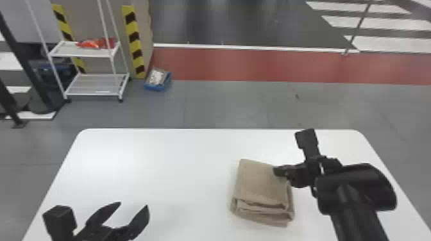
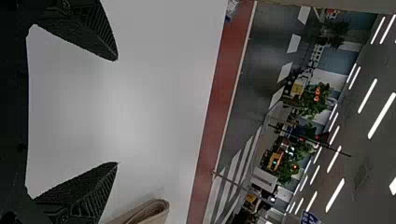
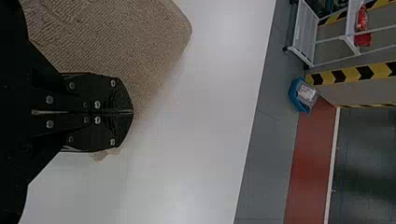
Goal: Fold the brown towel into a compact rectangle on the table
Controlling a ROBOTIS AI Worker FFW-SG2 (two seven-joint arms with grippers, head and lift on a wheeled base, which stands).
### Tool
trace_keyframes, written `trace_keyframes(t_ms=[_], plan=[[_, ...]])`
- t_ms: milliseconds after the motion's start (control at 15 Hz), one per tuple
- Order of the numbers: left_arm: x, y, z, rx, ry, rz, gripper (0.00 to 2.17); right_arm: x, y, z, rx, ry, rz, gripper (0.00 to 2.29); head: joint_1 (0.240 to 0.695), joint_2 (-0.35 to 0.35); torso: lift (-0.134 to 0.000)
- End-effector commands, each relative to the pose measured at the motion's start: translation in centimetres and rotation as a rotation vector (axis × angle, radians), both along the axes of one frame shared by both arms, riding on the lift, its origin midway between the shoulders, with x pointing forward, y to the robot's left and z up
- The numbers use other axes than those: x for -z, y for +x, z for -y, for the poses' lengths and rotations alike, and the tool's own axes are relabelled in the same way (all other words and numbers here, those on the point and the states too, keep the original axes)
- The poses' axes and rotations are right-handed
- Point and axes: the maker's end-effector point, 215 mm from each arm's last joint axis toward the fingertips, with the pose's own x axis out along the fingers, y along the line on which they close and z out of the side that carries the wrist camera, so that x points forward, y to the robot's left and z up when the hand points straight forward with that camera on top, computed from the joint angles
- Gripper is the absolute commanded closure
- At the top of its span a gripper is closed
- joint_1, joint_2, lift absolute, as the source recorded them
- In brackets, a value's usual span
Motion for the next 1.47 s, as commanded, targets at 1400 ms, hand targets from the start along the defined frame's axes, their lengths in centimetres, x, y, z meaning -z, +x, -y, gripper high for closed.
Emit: trace_keyframes(t_ms=[1400], plan=[[0.2, 0.3, -1.9, -0.016, -0.01, 0.001, 0.08, 0.6, 0.6, 1.1, 0.047, -0.001, -0.029, 2.07, 0.695, -0.054, 0.0]])
